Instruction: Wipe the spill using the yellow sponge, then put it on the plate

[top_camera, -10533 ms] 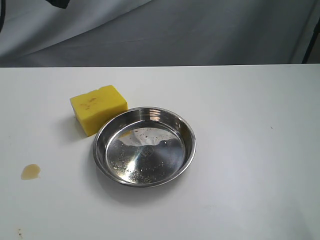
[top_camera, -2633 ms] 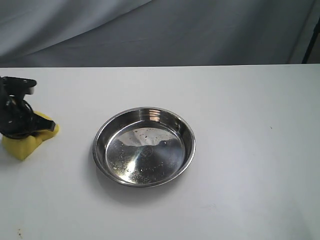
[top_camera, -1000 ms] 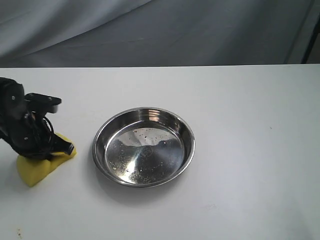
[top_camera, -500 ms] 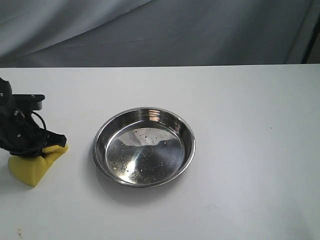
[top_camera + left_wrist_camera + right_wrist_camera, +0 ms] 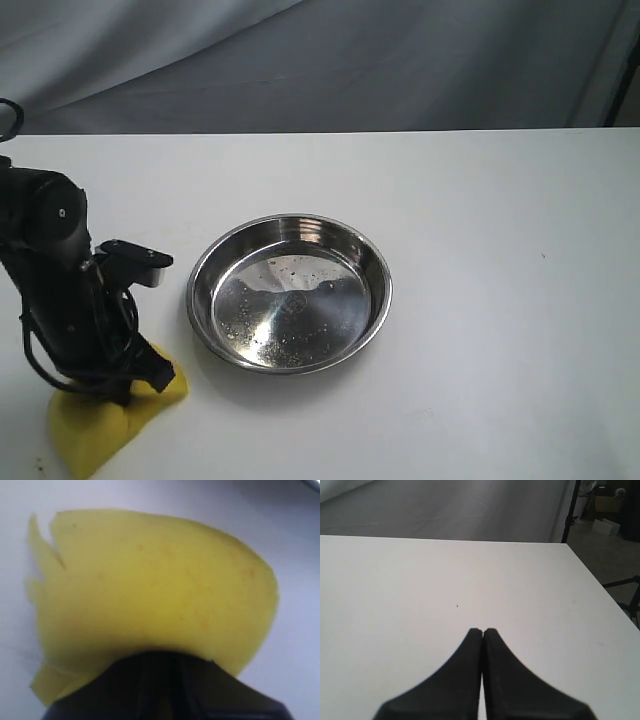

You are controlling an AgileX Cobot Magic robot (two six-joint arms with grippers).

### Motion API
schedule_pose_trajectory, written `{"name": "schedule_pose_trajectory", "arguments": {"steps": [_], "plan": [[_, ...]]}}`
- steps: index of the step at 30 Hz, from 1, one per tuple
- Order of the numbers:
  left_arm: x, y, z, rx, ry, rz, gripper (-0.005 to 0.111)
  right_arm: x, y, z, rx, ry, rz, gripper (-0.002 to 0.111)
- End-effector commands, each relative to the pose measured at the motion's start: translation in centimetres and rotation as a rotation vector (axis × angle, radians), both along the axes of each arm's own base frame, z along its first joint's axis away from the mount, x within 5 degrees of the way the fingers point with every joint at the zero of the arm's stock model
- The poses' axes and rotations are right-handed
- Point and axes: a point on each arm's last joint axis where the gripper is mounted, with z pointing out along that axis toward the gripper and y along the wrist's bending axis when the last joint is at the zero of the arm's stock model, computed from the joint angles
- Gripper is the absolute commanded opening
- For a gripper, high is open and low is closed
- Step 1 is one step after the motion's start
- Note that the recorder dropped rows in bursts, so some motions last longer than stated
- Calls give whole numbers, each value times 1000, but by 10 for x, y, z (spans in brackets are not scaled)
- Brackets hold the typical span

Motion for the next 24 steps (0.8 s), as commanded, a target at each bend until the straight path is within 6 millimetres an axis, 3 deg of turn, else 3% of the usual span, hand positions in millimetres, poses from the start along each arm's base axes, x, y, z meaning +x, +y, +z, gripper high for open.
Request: {"name": "schedule_pose_trajectory", "arguments": {"steps": [1,5,9,17,20,24], "plan": [[-22,3,13,15,83,-8,0,0,-1,-1,-10,-4,-5,0],[-25,17,12,140,41,-10,0,0,-1,-1,-10,-4,-5,0],[-27,46,2,284,17,73,0,0,-1,-1,-10,-4,-5,0],[-19,108,-4,260,-2,335,0,0,-1,-1,-10,-4,-5,0],[0,127,2,181,-123,478,0,0,-1,-1,-10,-4,-5,0],[32,122,17,60,-303,423,0,0,-1,-1,-10,-4,-5,0]]}}
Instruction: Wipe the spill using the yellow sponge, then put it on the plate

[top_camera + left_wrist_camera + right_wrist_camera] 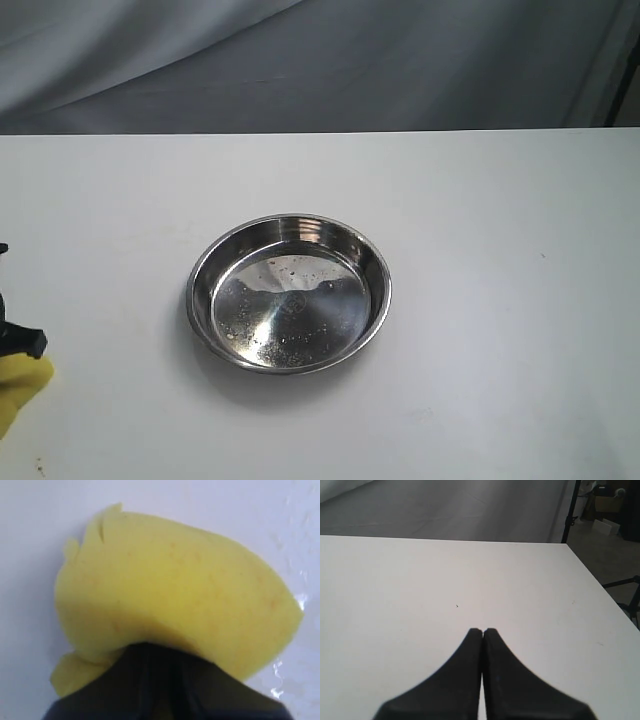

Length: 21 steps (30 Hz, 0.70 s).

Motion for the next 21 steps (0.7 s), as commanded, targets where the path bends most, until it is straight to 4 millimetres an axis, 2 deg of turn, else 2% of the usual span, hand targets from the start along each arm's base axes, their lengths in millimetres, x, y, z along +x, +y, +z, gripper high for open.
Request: {"name": "schedule_pose_trajectory", "arguments": {"steps": [1,4,7,15,18,21], "plan": [[38,-3,14,-58,-255,-85,0,0,-1,-1,-10,-4,-5,0],[59,-6,29,-95,-328,-111,0,0,-1,-1,-10,-4,-5,0],[81,-6,28,-101,-346,-123,0,0,-1,-1,-10,-4,-5,0],[133,-7,-28,-160,-180,-95,0,0,-1,-1,-10,-4,-5,0],[144,-15,-36,-190,-179,-100,0,0,-1,-1,-10,-4,-5,0],[155,-35,-40,-218,-185,-159,0,0,-1,-1,-10,-4,-5,0]]}}
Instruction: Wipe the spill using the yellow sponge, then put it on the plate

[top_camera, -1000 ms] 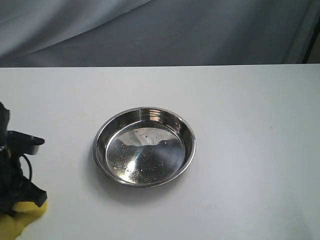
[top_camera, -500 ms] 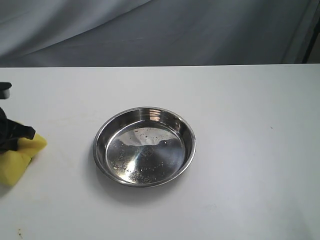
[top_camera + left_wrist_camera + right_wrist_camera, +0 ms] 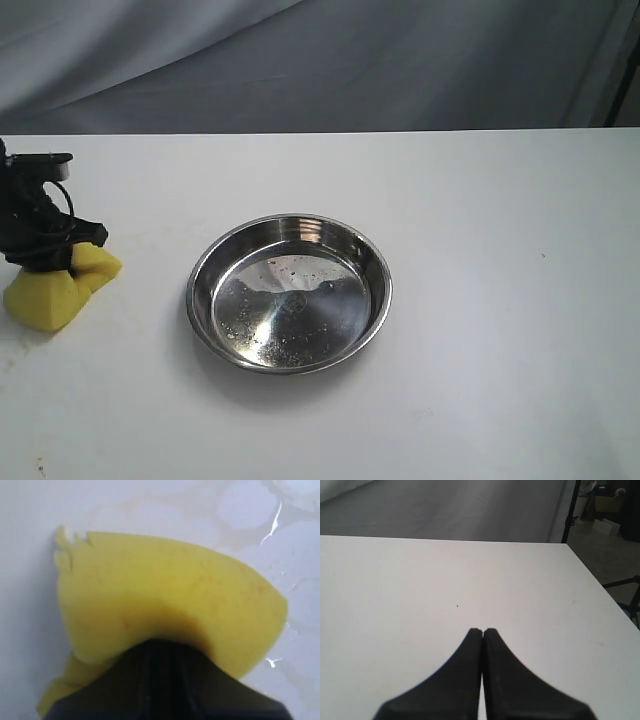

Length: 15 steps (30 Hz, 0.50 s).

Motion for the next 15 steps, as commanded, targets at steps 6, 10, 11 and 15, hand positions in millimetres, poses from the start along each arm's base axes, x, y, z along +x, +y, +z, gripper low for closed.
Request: {"name": "schedule_pose_trajectory", "arguments": {"steps": [6,10,11,15], "plan": [[46,-74,-20,-71,-125,-125,0,0,-1,-1,-10,-4,-5,0],[57,-106,-19,-88,-132,-188,0,0,-1,-1,-10,-4,-5,0],[58,-112,-21,-91,-120,-203,0,0,-1,-1,-10,-4,-5,0],[56,-137,-22,-100,-60,-290,0,0,-1,-1,-10,-4,-5,0]]}}
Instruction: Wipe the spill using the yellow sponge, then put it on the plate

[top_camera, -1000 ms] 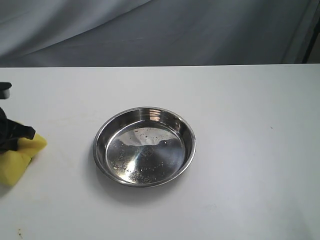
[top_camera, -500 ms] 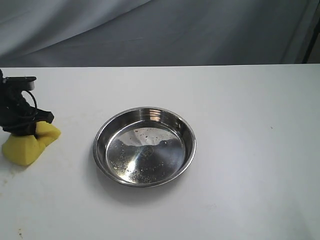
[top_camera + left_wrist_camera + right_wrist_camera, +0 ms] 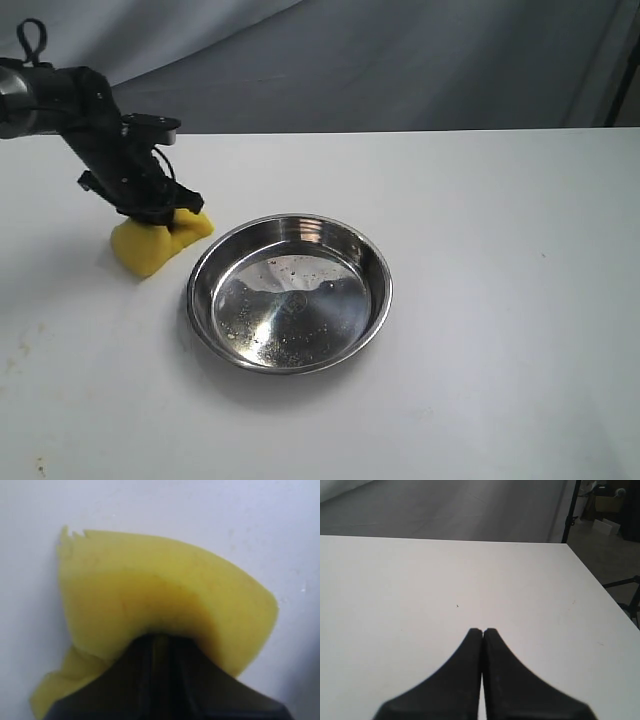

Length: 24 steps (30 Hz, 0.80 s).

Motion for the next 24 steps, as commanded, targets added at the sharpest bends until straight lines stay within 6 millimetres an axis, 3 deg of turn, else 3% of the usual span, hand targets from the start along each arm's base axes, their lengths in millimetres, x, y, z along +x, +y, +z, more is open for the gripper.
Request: {"name": "schedule_pose_trajectory", "arguments": {"steps": [1,4,8,12,24], "plan": [[-10,-42,-18,-58,106,-91,0,0,-1,-1,-10,-4,-5,0],[-21,-49,-17,-22,185,-183,0,0,-1,-1,-10,-4,-5,0],[-35,-40,-17,74,345,-238,0,0,-1,-1,-10,-4,-5,0],[-36,-25,-17,232,343,-147,0,0,-1,-1,-10,-4,-5,0],[-77,7,3,471,372,-166,0,0,-1,-1,-10,-4,-5,0]]}}
